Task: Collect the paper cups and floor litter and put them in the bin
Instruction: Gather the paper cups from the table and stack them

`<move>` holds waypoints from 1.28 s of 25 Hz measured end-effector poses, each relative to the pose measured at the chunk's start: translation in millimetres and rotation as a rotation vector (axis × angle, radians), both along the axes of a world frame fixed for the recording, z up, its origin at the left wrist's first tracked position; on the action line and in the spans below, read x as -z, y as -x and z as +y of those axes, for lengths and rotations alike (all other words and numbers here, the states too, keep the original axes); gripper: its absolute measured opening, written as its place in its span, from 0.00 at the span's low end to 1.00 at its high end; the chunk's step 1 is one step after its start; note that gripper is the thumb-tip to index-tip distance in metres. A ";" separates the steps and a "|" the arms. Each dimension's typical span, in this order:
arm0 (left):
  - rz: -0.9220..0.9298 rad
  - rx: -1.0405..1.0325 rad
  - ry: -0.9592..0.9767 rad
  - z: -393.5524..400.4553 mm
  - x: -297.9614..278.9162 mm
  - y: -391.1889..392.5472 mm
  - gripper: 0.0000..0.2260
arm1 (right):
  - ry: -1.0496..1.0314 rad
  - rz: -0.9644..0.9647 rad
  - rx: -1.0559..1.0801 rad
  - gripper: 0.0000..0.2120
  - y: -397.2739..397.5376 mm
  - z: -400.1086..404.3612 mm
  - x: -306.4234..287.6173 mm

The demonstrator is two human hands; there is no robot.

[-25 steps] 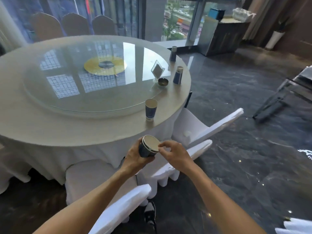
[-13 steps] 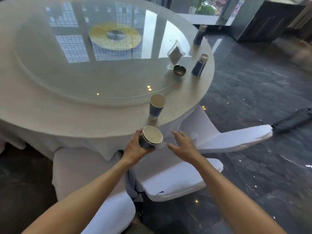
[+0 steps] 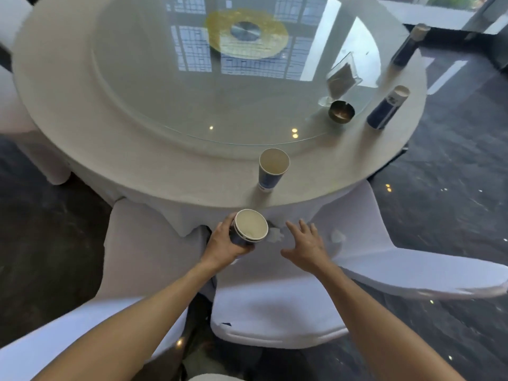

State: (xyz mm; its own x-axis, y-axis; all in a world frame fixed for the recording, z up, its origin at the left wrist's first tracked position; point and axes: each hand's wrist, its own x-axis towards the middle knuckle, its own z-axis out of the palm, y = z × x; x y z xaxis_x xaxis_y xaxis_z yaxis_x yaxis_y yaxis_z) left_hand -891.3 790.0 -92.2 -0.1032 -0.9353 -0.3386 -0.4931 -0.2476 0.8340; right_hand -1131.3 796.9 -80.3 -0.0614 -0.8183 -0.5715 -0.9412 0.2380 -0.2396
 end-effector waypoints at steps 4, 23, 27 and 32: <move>-0.005 -0.106 -0.019 16.3 13.9 33.6 0.37 | -0.030 -0.019 -0.127 0.41 33.4 -16.3 27.6; 0.023 -0.219 -0.118 -32.1 220.8 44.3 0.43 | -0.287 -0.055 -0.314 0.39 34.2 -106.2 311.4; 0.025 -0.207 -0.148 -20.9 231.9 42.2 0.40 | -0.326 0.047 -0.375 0.32 26.4 -72.3 339.0; 0.001 -0.160 -0.173 -6.7 204.1 46.6 0.41 | -0.374 -0.077 -0.231 0.18 30.5 -37.3 289.6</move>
State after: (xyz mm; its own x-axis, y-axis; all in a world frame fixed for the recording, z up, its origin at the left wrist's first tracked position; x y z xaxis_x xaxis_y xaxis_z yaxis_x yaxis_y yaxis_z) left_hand -937.8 783.2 -296.3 0.0412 -0.8677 -0.4954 -0.4349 -0.4619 0.7730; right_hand -1161.8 759.7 -369.9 0.1529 -0.5414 -0.8267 -0.9627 0.1073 -0.2483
